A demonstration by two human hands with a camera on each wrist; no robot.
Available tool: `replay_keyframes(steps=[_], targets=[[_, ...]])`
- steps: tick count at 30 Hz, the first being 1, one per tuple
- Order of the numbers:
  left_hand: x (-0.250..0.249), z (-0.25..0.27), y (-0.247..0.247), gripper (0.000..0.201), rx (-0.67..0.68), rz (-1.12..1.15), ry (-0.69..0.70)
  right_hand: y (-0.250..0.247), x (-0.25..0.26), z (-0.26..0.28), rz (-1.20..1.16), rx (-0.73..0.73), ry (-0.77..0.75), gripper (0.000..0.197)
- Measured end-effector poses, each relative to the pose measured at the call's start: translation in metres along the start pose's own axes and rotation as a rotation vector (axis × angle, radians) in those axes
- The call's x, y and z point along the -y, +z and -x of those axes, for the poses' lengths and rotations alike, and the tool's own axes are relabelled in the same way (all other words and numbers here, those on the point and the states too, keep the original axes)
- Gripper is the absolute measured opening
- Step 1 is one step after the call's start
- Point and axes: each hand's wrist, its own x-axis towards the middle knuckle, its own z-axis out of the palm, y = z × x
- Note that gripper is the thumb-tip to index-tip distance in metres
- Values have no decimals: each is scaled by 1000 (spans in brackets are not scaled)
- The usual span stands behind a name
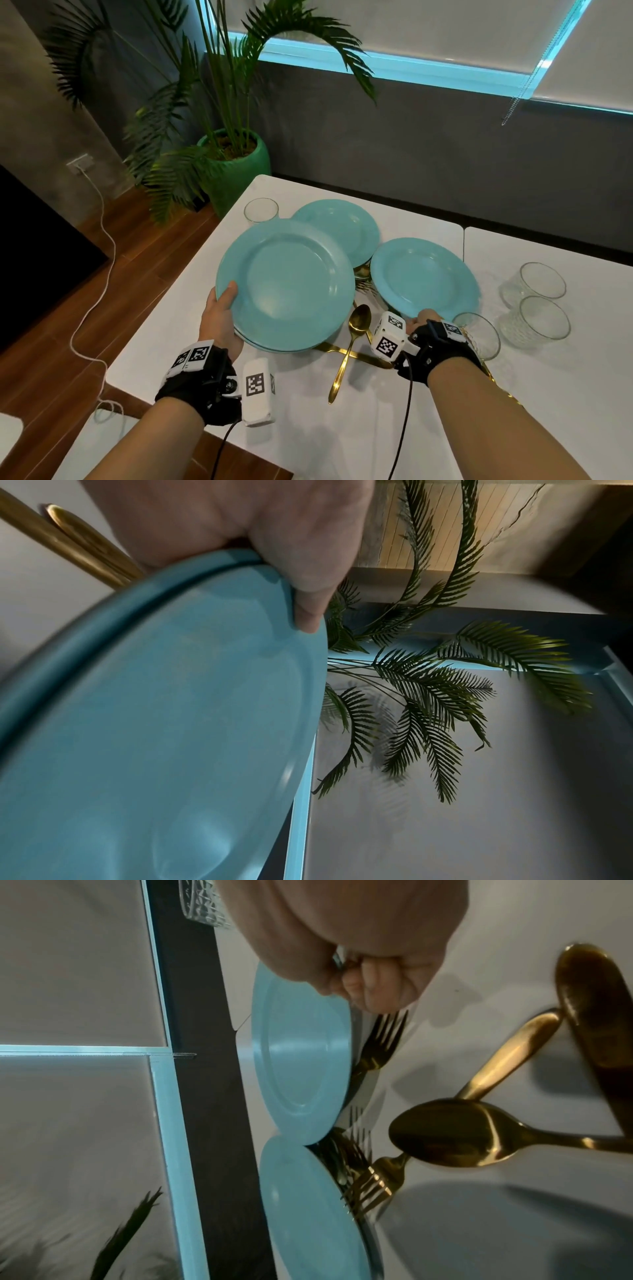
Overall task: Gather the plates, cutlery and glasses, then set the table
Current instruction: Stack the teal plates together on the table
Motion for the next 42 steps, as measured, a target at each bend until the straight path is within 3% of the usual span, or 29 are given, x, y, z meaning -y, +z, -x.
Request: replay_keyframes(steps=[1,3,4,5,8,13,18,24,29,33,36,42], targets=[[0,0,-1,18,0,3,-5,-2,3,0,26,-100,29,40],[0,0,-2,19,-3,10,-19,-2,3,-2,-82,-77,39,56],[0,0,-3,17,-5,16,-32,0,5,-1,-175,-43,-25,67],[0,-1,-3,14,-6,22,-43,-1,7,-1,-226,-1,-82,66],[0,0,-1,12,-6,16,-46,2,15,20,-246,-24,-149,25],[0,1,4,28,-8,14,-29,6,20,35,-373,61,-290,34],[1,7,8,36,-10,-8,-31,12,12,54,18,301,-412,29],[-3,5,4,50,-48,-65,-33,32,-1,65,491,455,-444,29],[-9,4,-6,59,-97,-98,-90,42,-11,58,606,467,-399,30],[-13,2,-11,66,-115,-105,-101,53,-15,54,789,440,-490,29],[-16,0,-9,66,-74,-108,-95,60,-18,53,735,463,-432,32],[-20,-6,-9,30,71,-98,-84,68,-13,43,725,457,-475,42]])
